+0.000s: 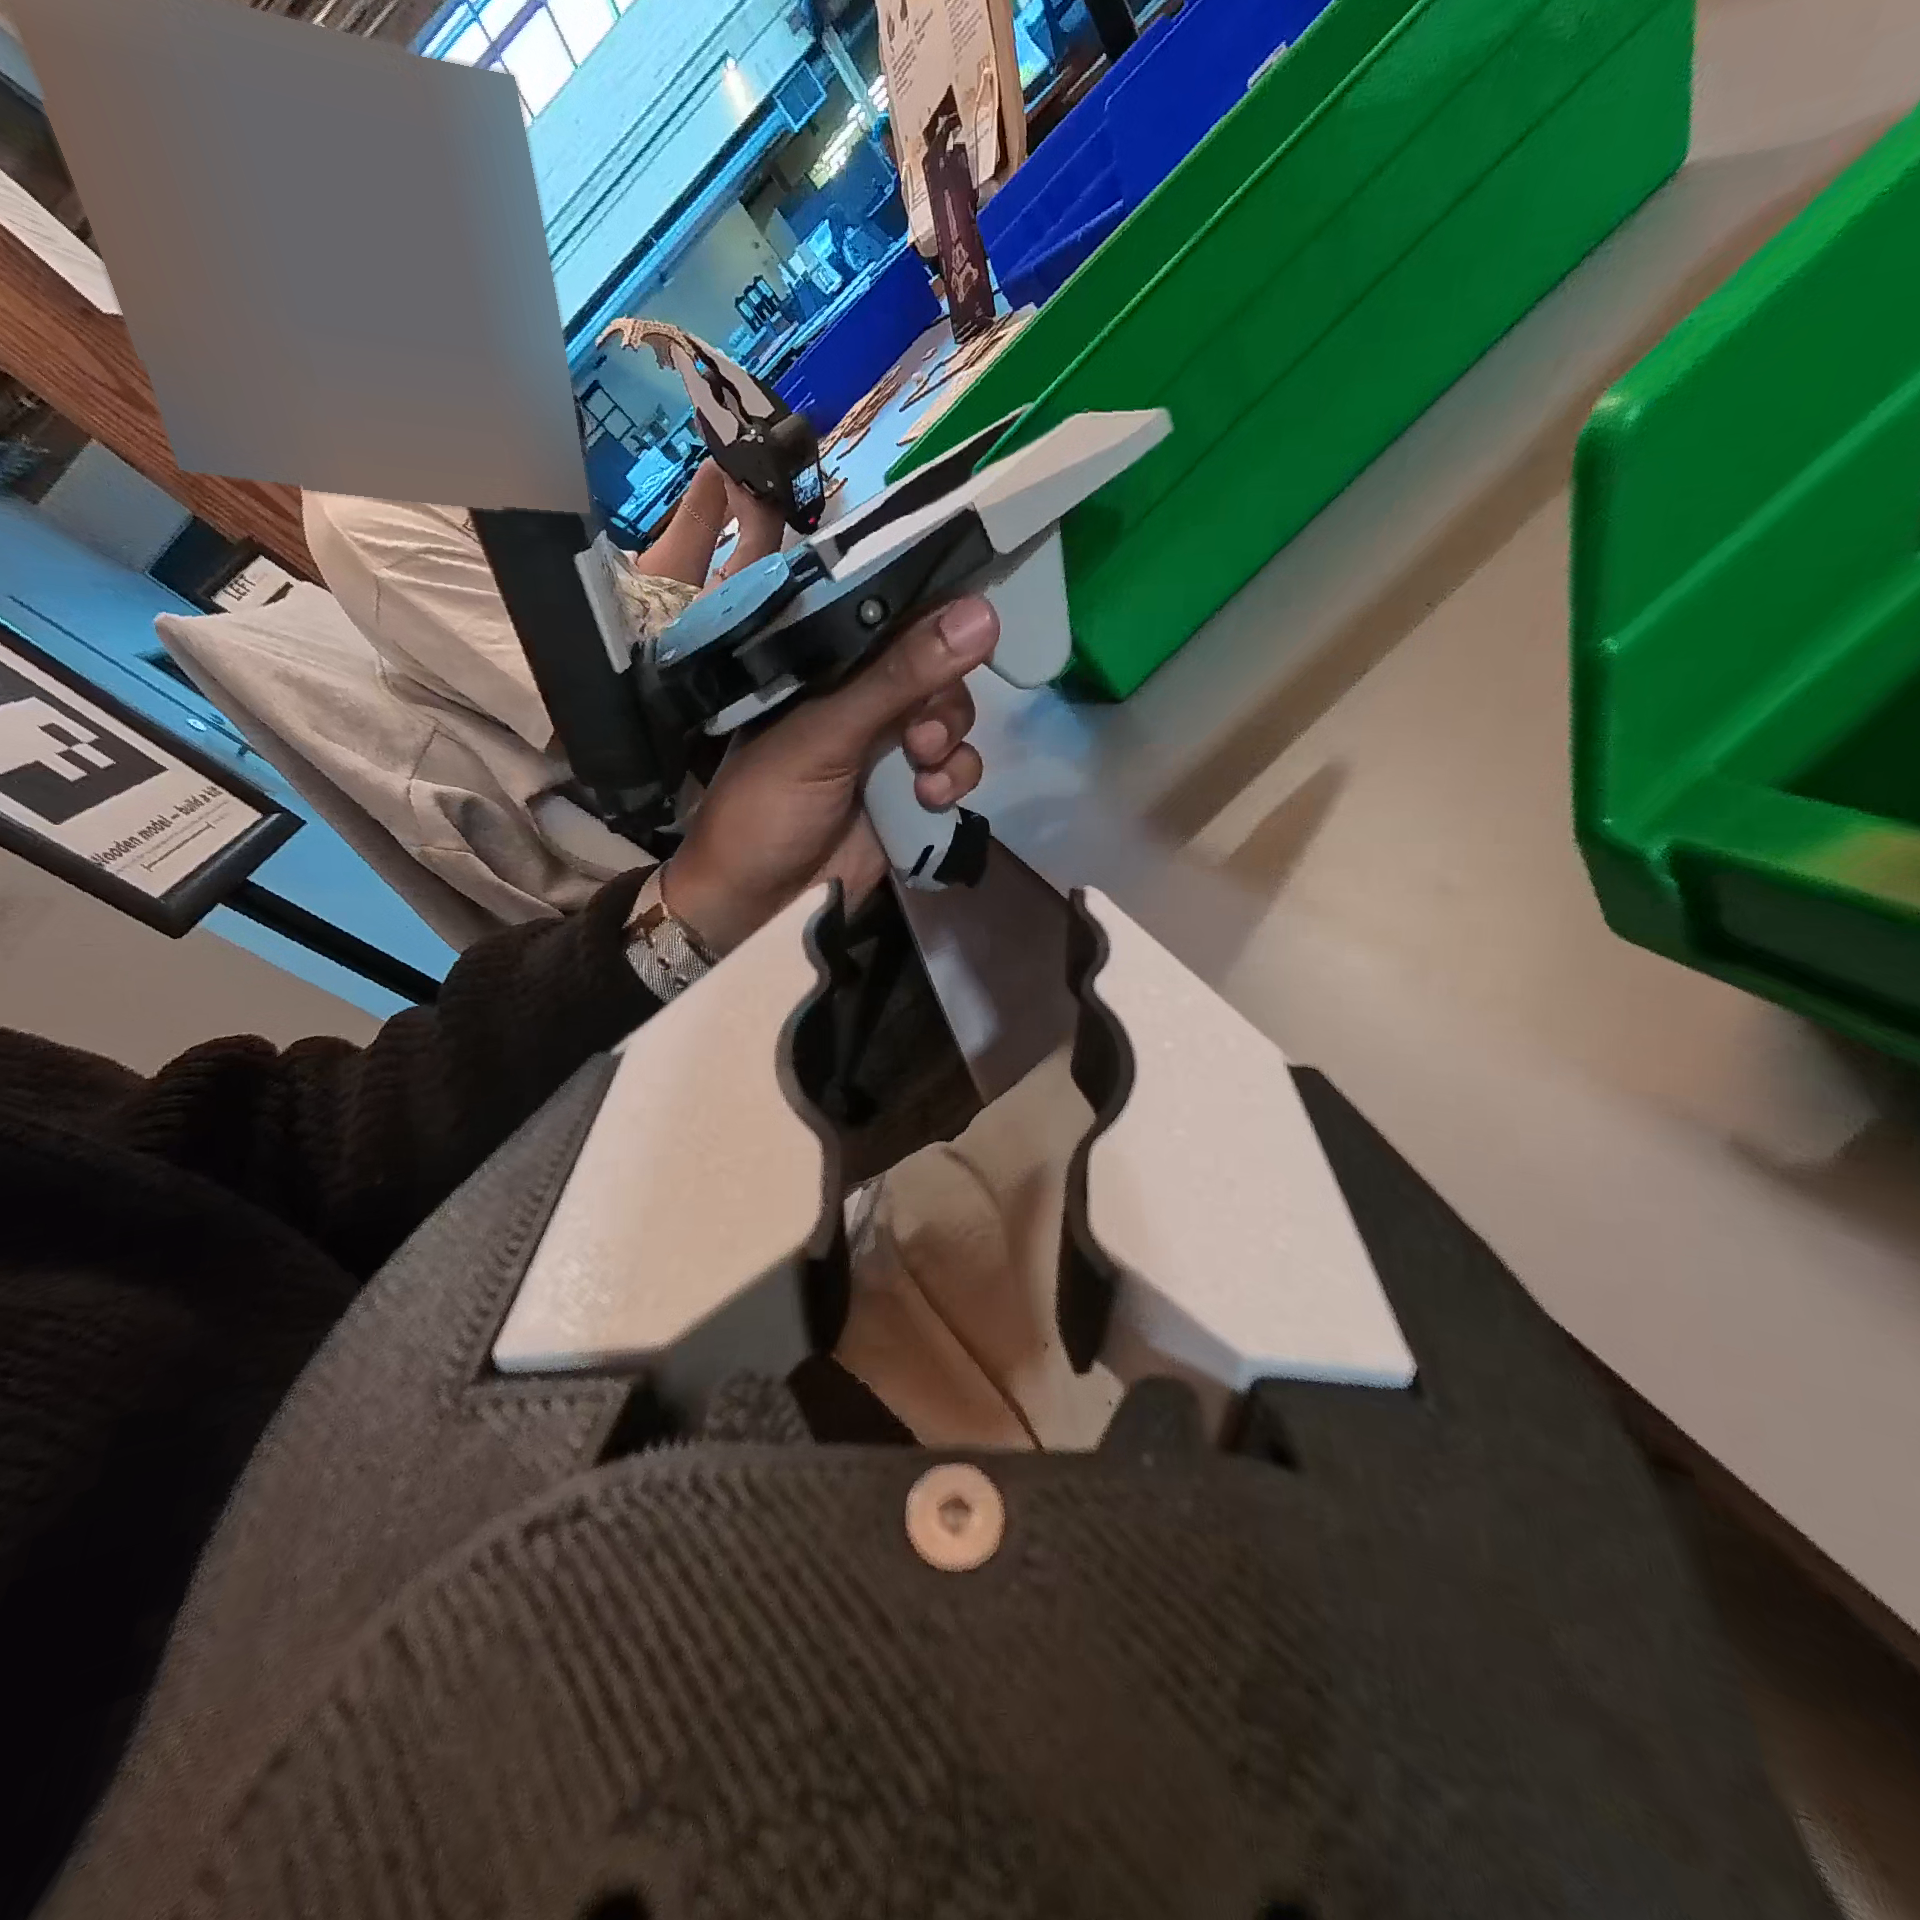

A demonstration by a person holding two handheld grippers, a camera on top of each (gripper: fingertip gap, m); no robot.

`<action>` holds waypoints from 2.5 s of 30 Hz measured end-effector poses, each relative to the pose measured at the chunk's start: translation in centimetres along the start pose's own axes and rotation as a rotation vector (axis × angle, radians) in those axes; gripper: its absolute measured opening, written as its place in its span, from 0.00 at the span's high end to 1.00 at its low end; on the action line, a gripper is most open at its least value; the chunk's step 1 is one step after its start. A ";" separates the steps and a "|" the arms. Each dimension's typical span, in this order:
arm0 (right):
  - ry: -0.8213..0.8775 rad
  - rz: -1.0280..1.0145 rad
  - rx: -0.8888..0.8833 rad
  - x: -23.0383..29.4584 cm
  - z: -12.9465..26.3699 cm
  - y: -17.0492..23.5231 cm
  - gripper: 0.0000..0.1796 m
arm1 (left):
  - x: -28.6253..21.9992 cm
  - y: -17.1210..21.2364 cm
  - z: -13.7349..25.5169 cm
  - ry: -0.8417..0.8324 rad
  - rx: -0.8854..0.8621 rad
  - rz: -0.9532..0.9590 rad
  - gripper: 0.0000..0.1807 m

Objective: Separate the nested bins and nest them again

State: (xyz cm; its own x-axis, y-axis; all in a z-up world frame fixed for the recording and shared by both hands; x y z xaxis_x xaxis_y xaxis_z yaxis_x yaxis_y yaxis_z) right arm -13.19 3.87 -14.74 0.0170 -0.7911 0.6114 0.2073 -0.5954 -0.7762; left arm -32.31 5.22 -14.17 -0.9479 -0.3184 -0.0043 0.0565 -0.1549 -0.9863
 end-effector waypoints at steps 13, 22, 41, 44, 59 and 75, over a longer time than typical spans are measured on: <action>0.003 -0.015 0.011 -0.3 0.2 0.2 0.76 | -0.7 -0.1 -0.1 0.052 -0.011 0.016 0.82; 0.006 -0.017 0.015 -0.3 0.3 0.2 0.76 | 0.1 -0.1 -0.2 0.028 -0.023 0.013 0.81; 0.020 -0.010 0.045 -0.4 0.1 0.6 0.76 | 1.0 -0.1 -0.2 0.007 -0.013 0.057 0.95; 0.022 -0.009 0.051 -0.4 0.1 0.7 0.76 | 1.2 -0.1 -0.1 -0.013 -0.013 0.057 0.97; 0.024 -0.015 0.060 -0.5 0.0 0.9 0.76 | 1.2 -0.1 -0.2 -0.063 -0.006 0.054 0.98; 0.026 -0.018 0.067 -0.5 0.0 1.0 0.76 | 0.9 0.0 -0.2 -0.043 -0.008 0.056 0.97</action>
State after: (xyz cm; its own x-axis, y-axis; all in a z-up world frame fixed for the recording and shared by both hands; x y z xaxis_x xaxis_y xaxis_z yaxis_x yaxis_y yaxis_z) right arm -12.99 3.68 -15.84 -0.0127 -0.7842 0.6204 0.2727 -0.5997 -0.7524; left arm -33.19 5.10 -14.16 -0.9289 -0.3665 -0.0528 0.1067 -0.1284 -0.9860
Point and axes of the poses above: each gripper's, where its closed fingertips meet, z back along the fingers, y out of its underside, x = y × z across the jaws, the point moved 5 cm from there along z, back along the fingers, and after that the axes turned 1 degree about -x, right-handed, at the moved point
